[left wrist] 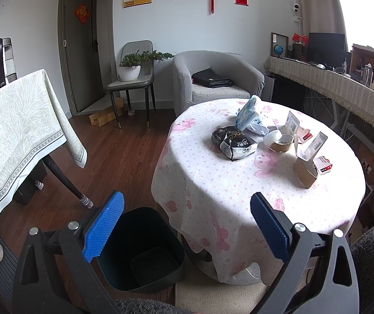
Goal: Collect trash
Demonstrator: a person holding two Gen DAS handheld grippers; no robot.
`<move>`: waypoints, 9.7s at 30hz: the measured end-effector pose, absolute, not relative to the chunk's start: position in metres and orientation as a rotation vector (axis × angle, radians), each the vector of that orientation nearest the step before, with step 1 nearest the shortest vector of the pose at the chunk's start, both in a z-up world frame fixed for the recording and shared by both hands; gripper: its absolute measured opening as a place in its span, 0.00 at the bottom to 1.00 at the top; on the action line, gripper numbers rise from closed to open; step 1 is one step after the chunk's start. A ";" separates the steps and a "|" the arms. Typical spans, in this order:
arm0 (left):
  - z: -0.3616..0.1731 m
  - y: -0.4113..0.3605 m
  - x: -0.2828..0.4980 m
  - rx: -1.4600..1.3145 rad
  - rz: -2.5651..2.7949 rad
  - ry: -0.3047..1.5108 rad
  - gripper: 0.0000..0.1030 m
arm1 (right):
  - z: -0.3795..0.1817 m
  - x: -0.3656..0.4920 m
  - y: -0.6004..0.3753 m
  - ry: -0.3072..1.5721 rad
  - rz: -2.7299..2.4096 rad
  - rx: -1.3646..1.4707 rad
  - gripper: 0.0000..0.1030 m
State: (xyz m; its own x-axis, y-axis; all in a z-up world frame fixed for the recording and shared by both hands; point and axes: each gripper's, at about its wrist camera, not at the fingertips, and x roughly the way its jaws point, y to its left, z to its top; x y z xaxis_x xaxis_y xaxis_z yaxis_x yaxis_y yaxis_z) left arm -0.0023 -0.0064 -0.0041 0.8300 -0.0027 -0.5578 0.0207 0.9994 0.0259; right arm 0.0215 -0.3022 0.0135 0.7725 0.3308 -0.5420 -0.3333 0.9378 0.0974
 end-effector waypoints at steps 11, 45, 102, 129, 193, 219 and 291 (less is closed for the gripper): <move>-0.004 -0.009 -0.005 0.026 -0.023 0.584 0.96 | 0.010 0.022 -0.305 0.593 0.373 0.006 0.97; 0.021 -0.017 0.033 -0.036 -0.139 0.612 0.85 | 0.022 0.091 -0.292 0.631 0.575 -0.002 0.97; -0.035 -0.051 0.192 -0.211 -0.158 0.896 0.52 | -0.030 0.180 -0.249 0.817 0.699 -0.056 0.78; -0.007 0.055 0.148 -0.130 -0.018 0.786 0.52 | 0.027 0.181 -0.150 0.684 0.824 0.036 0.78; -0.052 0.272 0.074 -0.265 0.222 0.831 0.63 | -0.158 0.191 0.119 1.164 0.835 -0.224 0.78; 0.018 0.210 0.087 -0.233 0.117 0.688 0.48 | -0.209 0.154 0.105 1.206 0.884 -0.474 0.87; 0.006 -0.069 0.172 -0.209 -0.387 0.827 0.71 | -0.047 0.124 -0.220 0.819 0.383 -0.146 0.66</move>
